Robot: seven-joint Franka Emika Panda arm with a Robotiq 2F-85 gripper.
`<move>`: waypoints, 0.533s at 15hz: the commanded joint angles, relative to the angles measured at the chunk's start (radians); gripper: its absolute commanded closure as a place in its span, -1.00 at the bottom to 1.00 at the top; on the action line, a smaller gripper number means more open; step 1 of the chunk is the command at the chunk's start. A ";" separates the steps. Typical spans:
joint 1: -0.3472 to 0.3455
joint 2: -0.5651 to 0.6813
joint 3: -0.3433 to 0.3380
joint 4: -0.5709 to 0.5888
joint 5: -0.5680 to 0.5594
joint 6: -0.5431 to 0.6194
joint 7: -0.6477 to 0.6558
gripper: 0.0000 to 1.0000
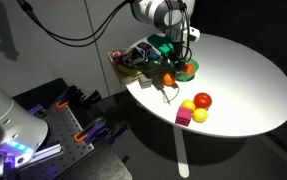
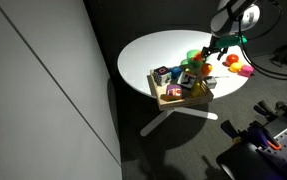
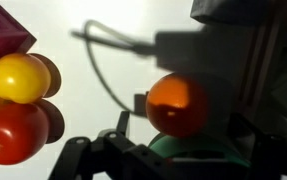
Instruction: Put the orange object inside the bowl
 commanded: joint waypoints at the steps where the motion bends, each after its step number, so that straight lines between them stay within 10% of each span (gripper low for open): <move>1: -0.011 0.035 0.014 0.036 0.020 0.037 -0.003 -1.00; 8: -0.012 0.057 0.033 0.016 0.024 0.149 -0.016 -1.00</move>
